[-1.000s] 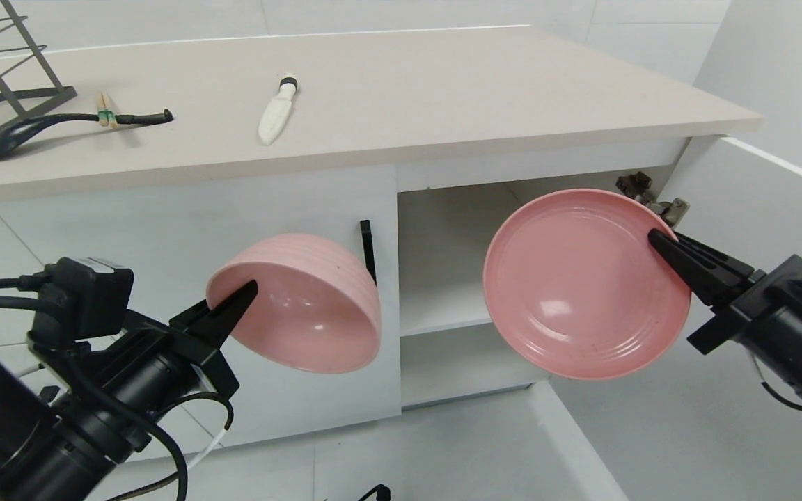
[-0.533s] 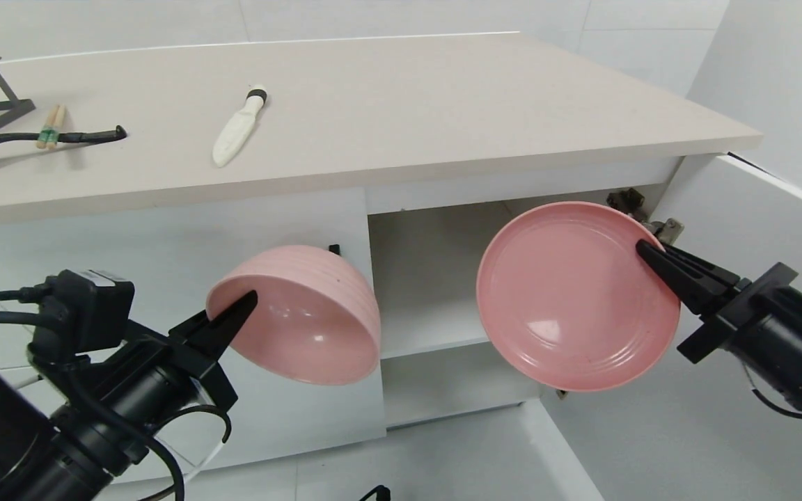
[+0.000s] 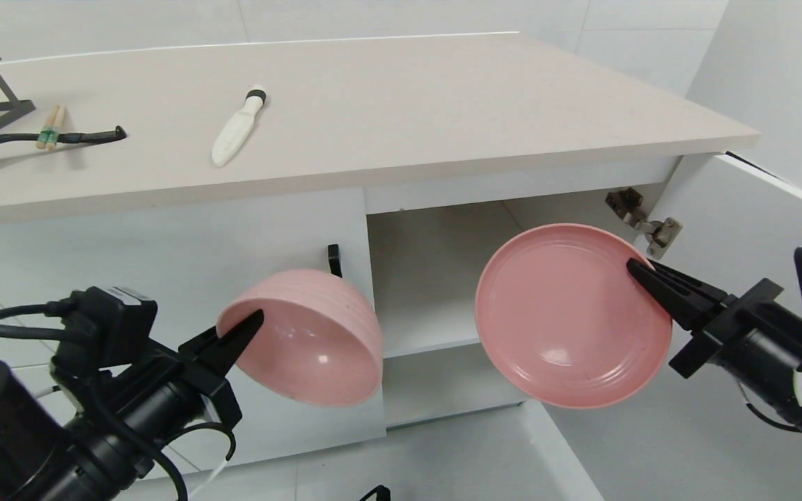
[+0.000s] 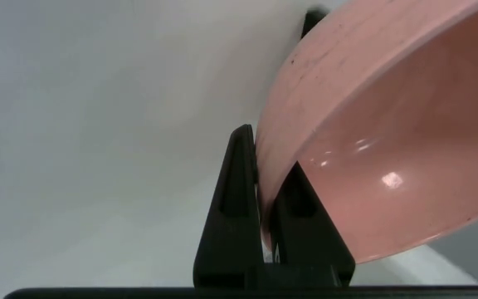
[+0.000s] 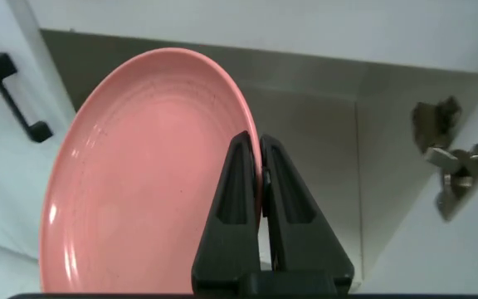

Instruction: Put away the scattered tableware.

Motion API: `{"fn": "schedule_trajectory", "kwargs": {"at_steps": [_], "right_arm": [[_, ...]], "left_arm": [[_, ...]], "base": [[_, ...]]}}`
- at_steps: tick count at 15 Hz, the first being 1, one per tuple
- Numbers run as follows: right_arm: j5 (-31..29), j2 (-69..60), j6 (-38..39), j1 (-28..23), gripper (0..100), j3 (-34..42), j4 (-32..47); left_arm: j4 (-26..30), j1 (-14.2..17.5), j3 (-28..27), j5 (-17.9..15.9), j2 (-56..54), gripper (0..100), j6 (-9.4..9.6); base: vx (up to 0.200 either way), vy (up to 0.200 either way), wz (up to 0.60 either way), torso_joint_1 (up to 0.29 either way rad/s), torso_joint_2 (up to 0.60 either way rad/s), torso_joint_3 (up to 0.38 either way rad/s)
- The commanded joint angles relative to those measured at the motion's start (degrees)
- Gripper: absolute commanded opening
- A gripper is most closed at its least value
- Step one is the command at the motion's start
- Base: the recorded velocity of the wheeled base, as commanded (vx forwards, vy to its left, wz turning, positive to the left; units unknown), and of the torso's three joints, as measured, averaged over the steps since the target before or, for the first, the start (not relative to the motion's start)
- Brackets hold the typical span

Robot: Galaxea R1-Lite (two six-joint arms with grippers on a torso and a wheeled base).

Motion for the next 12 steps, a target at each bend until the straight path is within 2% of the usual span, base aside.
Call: {"fn": "schedule_trajectory", "kwargs": {"at_steps": [1,2,7,12], "right_arm": [[0.0,0.5,0.0,0.0,0,1.7,-0.1],[0.0,0.4,-0.1,0.2,0,3.9,-0.1],[-0.1,3.4,1.0,1.2,0,6.6,-0.1],[-0.1,13.8,3.4,1.8,0,4.1,-0.1]], "left_arm": [[0.3,0.2,2.3,0.1,3.0,0,2.05],[0.6,0.0,2.3,0.3,3.5,0,3.72],[0.4,1.2,2.3,0.3,2.9,0,3.9],[1.4,-2.2,2.3,0.5,4.0,0,3.28]], "base": [[0.0,0.0,0.0,0.0,0.0,0.0],[0.0,0.0,0.0,0.0,0.0,0.0],[0.0,0.0,0.0,0.0,0.0,0.0],[0.0,0.0,0.0,0.0,0.0,0.0]]}}
